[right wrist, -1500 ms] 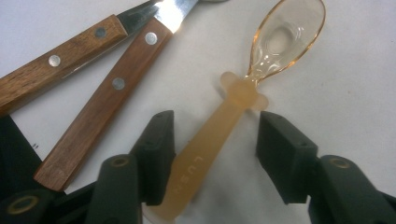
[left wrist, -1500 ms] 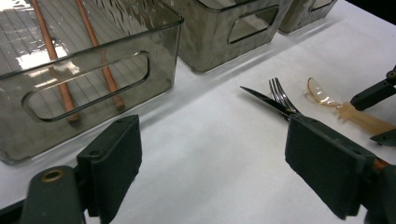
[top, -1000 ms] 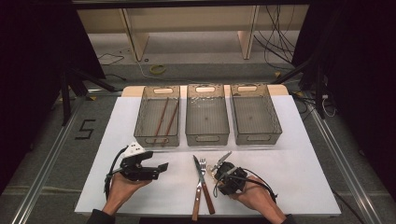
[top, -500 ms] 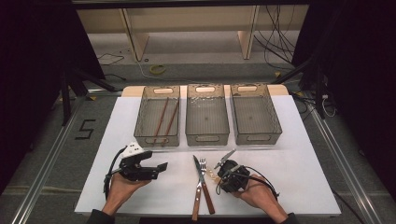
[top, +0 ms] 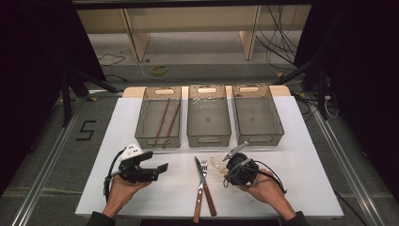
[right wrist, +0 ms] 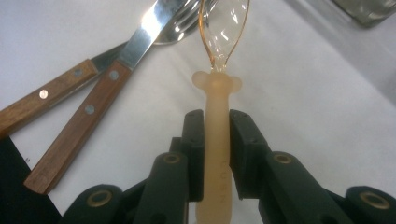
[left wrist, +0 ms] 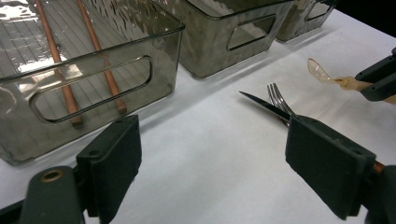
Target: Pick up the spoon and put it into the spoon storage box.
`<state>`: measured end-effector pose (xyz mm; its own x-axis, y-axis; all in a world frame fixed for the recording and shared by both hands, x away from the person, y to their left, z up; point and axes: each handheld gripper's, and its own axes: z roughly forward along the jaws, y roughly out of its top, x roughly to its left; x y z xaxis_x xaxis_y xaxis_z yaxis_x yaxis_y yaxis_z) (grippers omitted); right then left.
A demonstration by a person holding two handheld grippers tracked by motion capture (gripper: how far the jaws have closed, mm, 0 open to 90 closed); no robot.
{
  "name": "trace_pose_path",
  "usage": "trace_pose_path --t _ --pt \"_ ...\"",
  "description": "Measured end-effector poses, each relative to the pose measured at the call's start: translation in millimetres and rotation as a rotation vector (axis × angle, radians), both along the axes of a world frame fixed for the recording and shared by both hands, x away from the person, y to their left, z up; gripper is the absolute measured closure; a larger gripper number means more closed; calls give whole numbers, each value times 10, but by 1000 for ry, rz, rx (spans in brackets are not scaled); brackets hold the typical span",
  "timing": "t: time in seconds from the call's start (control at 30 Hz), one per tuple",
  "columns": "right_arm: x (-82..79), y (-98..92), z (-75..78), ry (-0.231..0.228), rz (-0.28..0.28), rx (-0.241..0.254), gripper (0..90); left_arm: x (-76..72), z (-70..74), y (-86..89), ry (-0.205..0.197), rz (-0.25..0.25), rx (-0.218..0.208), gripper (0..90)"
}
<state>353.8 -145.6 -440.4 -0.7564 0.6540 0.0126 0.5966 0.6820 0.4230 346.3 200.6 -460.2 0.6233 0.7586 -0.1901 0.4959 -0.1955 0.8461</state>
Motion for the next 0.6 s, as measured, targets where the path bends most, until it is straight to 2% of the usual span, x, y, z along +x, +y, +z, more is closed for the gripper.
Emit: trace_pose_path --t 0.6 --pt "193 -18 219 -54 -7 65 778 -20 -8 25 -16 -3 -18 176"
